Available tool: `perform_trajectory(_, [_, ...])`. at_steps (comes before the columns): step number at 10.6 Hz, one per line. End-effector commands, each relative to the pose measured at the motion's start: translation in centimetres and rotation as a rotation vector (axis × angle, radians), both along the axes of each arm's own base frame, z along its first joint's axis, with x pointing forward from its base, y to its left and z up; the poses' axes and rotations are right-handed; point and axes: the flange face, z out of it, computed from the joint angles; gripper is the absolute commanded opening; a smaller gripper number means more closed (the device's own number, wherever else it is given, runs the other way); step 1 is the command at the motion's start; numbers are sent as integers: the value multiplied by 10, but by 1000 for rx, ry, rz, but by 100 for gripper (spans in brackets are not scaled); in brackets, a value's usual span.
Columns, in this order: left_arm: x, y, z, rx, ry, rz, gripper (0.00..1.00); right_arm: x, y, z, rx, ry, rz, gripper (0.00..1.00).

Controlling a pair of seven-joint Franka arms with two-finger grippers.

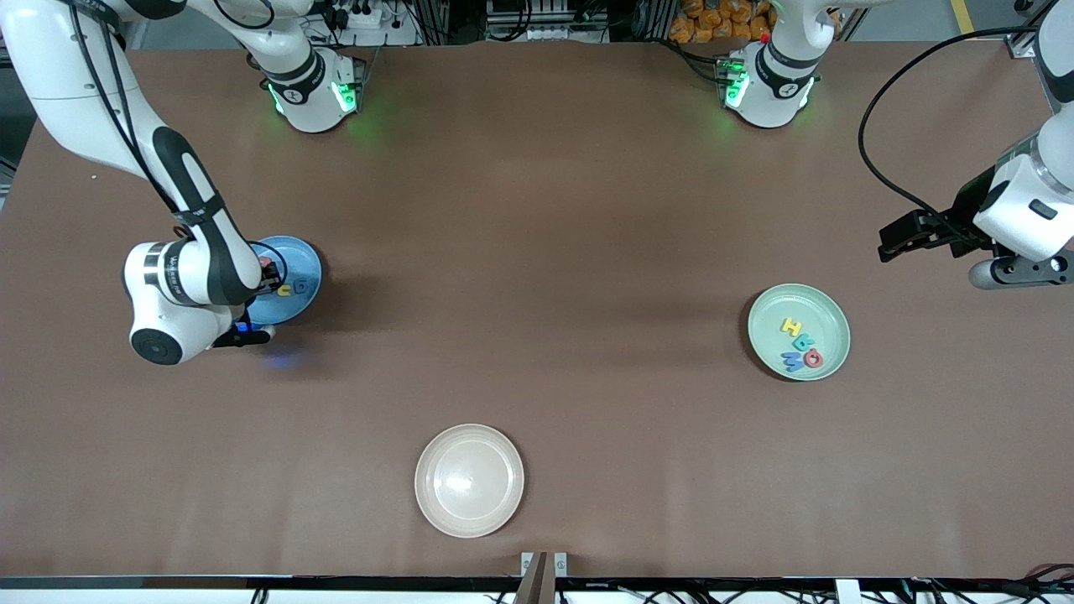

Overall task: Sort upper and lower case letters into plates
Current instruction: 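Carry the pink m to the blue plate and open the right gripper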

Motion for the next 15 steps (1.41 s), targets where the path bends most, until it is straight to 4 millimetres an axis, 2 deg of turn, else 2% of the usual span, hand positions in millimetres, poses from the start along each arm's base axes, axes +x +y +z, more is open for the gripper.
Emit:
perform_trajectory(1, [-1, -2, 3, -2, -10, -7, 100, 1, -7, 4, 17, -8, 6, 100])
perform_trajectory(3, [1, 0, -2, -8, -4, -2, 100, 8, 0, 17, 17, -19, 12, 100])
perform_trajectory(4, [2, 1, -5, -8, 4, -2, 100, 18, 3, 30, 14, -22, 15, 100])
perform_trajectory(5, [2, 2, -7, -7, 9, -2, 100, 31, 8, 51, 13, -22, 21, 100])
perform_trajectory(7, [2, 2, -7, -8, 10, -10, 100, 65, 42, 110, 20, -88, 45, 100])
perform_trajectory(9, [2, 2, -7, -8, 10, -15, 100, 85, 51, 167, 64, -142, 20, 100])
perform_trajectory(10, [2, 3, -7, -8, 10, -16, 100, 87, 57, 199, 66, -193, 26, 100])
perform_trajectory(11, [2, 3, -7, -8, 10, -18, 100, 84, 71, 228, 60, -240, 38, 100])
perform_trajectory(12, [2, 4, -7, -8, 10, -16, 100, 80, 89, 252, 29, -277, 20, 100])
perform_trajectory(14, [2, 6, -7, -5, 11, -13, 100, 69, 109, 292, -22, -329, -29, 100])
perform_trajectory(15, [3, 6, -7, -5, 10, -13, 100, 64, 109, 313, -22, -361, -31, 100])
